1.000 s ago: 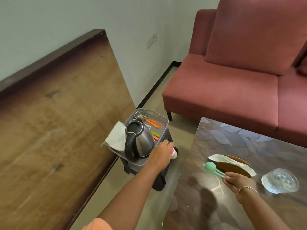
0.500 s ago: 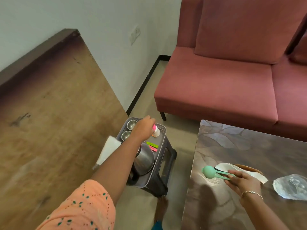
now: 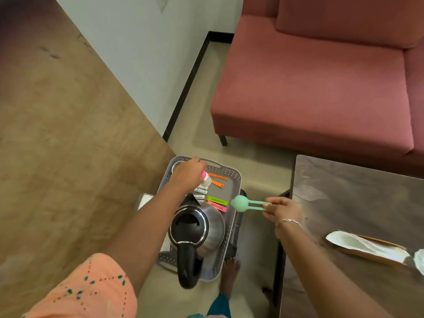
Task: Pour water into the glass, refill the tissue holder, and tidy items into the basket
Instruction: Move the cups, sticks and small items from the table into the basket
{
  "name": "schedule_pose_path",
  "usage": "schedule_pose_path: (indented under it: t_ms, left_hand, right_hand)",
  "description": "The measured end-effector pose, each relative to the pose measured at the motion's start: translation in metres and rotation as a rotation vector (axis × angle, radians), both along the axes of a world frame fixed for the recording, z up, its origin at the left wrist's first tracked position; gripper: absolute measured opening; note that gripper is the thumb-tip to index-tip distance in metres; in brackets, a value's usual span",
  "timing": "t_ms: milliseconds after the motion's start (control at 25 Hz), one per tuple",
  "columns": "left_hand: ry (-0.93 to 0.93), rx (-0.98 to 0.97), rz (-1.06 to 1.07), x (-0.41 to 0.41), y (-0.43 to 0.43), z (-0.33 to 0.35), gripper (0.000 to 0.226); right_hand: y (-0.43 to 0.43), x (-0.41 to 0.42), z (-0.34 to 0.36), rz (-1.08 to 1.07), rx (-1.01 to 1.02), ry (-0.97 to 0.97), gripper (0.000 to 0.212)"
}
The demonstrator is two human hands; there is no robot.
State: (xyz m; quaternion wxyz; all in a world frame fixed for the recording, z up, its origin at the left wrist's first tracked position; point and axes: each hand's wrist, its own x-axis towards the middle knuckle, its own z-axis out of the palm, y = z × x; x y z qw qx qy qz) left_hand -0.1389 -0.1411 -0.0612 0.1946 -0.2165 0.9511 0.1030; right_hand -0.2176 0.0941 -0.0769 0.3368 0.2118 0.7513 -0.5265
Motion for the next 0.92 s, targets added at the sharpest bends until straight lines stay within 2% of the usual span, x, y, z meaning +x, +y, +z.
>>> schedule_pose_path:
  t_ms: [160,280,360,560,720,920]
  left_hand:
    - [0.024,0.048,0.005,0.004,-0.017,-0.023,0.029]
    - [0.033,0.083,0.029,0.007,-0.028,-0.038,0.029]
    - [0.047,0.095,0.045,0.009,-0.035,-0.045,0.031]
    - [0.065,0.114,0.075,0.008,-0.042,-0.052,0.032]
    - [0.055,0.127,0.068,0.006,-0.042,-0.056,0.031]
    - [0.054,0.17,0.073,0.005,-0.039,-0.061,0.028]
  right_hand:
    - [-0.067,0.003,-0.035,0.15,0.169,0.093,0.037]
    - [-0.098,0.007,-0.053,0.335,0.317,0.187,0.024]
    - [-0.111,0.007,-0.062,0.447,0.386,0.23,0.027]
    - [-0.127,0.003,-0.075,0.659,0.488,0.273,0.031]
    - [-0.133,0.005,-0.08,0.864,0.596,0.304,0.026]
    - [-0.134,0.011,-0.083,1.103,0.638,0.306,0.027]
